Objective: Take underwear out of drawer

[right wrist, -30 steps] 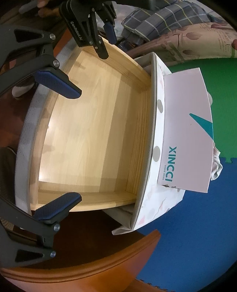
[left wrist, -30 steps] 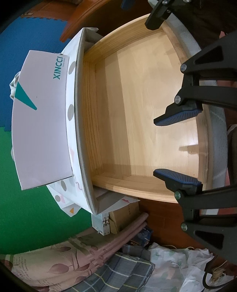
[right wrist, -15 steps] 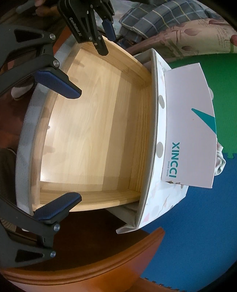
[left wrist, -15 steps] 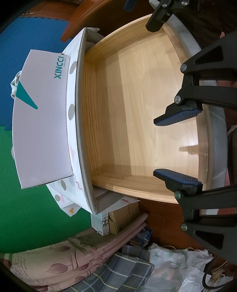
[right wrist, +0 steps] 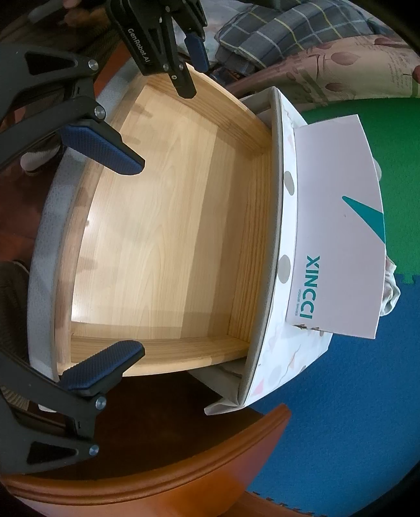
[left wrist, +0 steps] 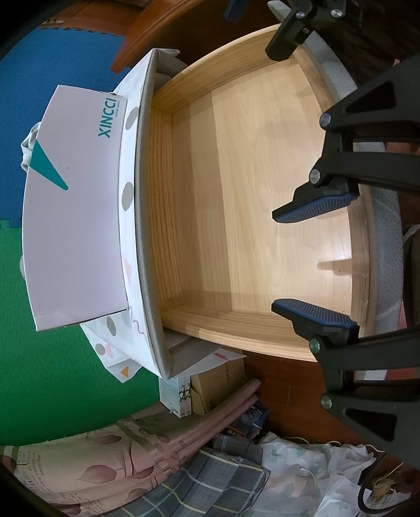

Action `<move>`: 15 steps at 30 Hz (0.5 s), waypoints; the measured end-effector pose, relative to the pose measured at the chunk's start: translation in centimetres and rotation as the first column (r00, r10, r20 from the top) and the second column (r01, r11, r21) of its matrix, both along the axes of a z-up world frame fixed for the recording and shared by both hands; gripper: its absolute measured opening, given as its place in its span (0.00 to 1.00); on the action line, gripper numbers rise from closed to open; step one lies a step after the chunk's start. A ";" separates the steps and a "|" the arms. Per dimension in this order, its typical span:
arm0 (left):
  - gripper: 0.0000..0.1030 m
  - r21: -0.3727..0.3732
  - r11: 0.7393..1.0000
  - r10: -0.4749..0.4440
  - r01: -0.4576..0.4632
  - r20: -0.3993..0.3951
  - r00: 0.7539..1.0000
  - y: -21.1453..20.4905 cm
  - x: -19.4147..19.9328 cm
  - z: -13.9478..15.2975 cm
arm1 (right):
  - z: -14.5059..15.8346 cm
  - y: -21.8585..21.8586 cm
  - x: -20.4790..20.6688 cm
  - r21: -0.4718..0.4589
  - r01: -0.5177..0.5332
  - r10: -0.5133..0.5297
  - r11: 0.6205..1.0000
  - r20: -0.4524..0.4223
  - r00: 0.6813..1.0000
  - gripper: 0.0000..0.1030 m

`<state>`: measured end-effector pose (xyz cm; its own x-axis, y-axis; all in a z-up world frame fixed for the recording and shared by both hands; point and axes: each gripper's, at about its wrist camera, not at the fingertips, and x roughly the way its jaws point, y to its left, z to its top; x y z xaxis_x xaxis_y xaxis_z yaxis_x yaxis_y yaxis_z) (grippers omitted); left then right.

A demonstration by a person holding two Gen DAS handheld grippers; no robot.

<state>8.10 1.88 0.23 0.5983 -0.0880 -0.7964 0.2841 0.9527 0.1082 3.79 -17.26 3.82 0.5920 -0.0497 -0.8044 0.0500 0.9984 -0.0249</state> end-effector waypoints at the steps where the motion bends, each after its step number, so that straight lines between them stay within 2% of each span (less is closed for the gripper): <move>1: 0.48 -0.001 1.000 -0.001 0.001 -0.001 1.000 0.0 0.0 0.0 | 0.0 0.1 0.0 -0.001 -0.001 0.001 1.000 0.001 1.000 0.98; 15: 0.48 -0.002 1.000 -0.003 0.003 -0.002 1.000 -0.2 0.0 -0.1 | -0.5 0.3 0.1 0.003 -0.014 0.014 1.000 -0.002 1.000 0.98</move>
